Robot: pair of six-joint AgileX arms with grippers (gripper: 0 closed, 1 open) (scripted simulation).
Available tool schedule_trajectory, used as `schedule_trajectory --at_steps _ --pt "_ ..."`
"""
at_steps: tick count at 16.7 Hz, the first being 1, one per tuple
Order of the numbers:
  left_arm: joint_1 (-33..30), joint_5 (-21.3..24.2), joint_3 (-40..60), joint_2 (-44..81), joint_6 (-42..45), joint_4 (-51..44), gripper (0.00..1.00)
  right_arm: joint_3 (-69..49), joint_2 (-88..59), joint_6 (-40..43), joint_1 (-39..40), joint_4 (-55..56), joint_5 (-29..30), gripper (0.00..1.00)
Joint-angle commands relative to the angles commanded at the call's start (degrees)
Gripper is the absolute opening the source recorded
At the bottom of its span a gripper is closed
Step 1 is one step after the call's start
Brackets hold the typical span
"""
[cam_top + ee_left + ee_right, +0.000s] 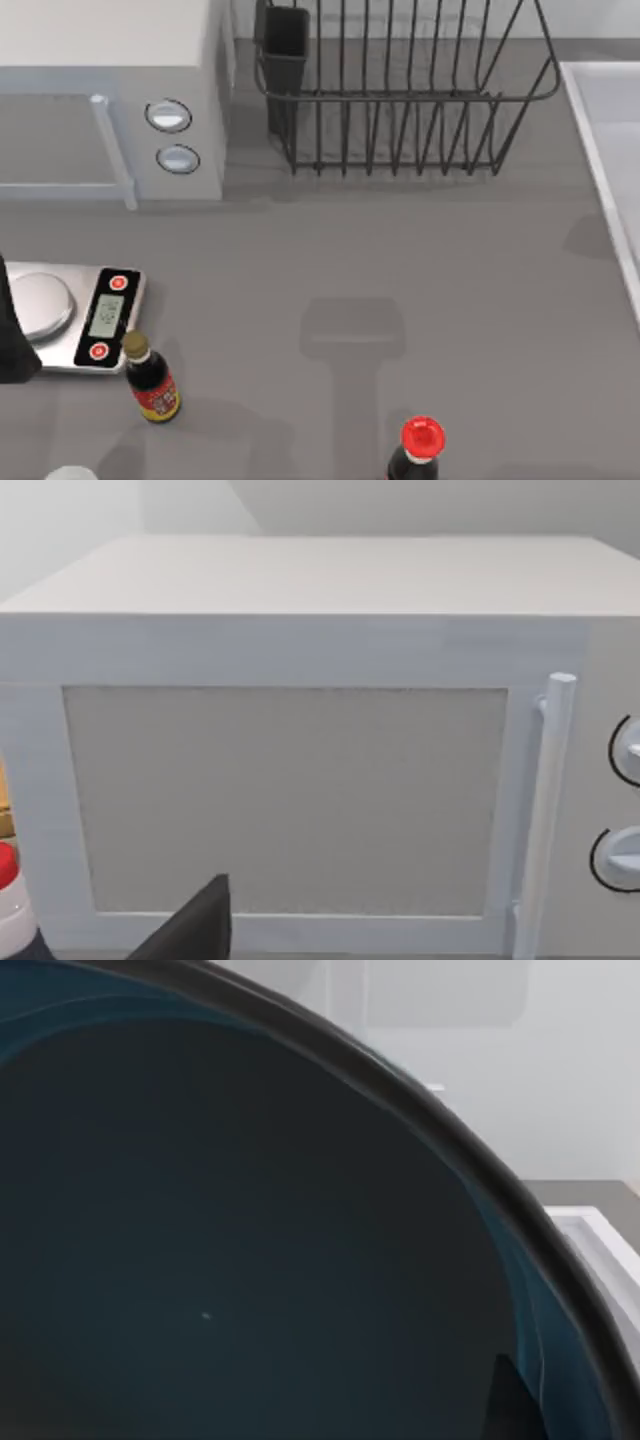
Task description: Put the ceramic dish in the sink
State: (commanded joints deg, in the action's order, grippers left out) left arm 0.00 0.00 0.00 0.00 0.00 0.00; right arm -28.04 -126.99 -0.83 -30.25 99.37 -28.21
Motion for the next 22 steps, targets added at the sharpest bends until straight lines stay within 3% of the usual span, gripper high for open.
schedule_trajectory --at_steps 3,16,22 --pt "0.00 0.00 0.00 0.00 0.00 0.00 1.00 0.00 0.00 0.00 0.00 0.00 0.00 0.00" --pt "0.00 0.00 0.00 0.00 0.00 0.00 1.00 0.00 0.00 0.00 0.00 0.00 0.00 0.98" --pt "0.00 0.00 0.00 0.00 0.00 0.00 1.00 0.00 0.00 0.00 0.00 0.00 0.00 1.00"
